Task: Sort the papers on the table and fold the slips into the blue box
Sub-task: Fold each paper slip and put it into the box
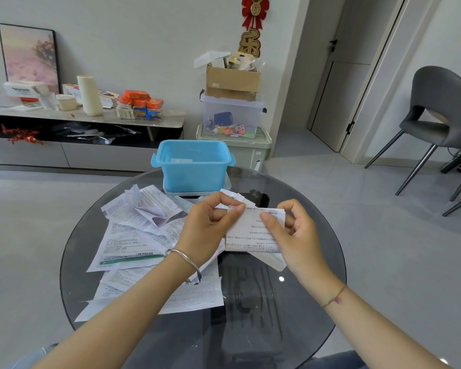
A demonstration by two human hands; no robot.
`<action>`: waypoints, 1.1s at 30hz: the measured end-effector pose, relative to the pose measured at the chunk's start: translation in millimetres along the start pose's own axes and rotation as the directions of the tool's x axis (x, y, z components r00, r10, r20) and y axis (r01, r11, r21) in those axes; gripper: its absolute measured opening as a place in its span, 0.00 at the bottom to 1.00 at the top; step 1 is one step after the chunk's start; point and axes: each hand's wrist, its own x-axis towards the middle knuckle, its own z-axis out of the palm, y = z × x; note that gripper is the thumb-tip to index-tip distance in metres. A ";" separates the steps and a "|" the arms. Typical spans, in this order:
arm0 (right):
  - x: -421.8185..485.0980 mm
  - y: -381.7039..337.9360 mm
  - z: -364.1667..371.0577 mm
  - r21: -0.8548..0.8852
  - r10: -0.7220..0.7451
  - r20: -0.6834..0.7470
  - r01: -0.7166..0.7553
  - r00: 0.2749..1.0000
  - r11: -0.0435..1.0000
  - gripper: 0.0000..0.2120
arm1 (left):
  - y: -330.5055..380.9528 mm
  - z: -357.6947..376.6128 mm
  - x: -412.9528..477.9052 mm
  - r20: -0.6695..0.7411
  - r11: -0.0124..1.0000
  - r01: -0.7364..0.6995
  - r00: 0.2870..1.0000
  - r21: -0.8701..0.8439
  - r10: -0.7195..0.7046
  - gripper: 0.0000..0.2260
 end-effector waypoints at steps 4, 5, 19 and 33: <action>1.0 0.4 0.2 -0.013 -0.006 -0.041 0.005 0.999 1.000 0.11 | 3.7 1.1 0.7 0.031 0.996 0.092 0.995 -0.012 -0.092 0.04; 2.4 -0.3 -0.7 -0.022 -0.010 -0.070 0.009 0.998 1.000 0.11 | 4.0 1.6 0.6 0.062 0.989 0.143 0.988 -0.040 -0.140 0.05; 11.0 -5.6 -7.5 -0.009 0.225 -0.042 -0.226 0.973 0.974 0.10 | 3.1 7.1 -0.4 0.085 0.962 0.255 0.965 -0.099 -0.247 0.09; 6.4 1.1 8.9 0.027 0.301 0.078 -0.303 0.951 0.952 0.15 | 6.3 10.6 -2.5 0.061 0.886 0.373 0.927 -0.274 -0.371 0.02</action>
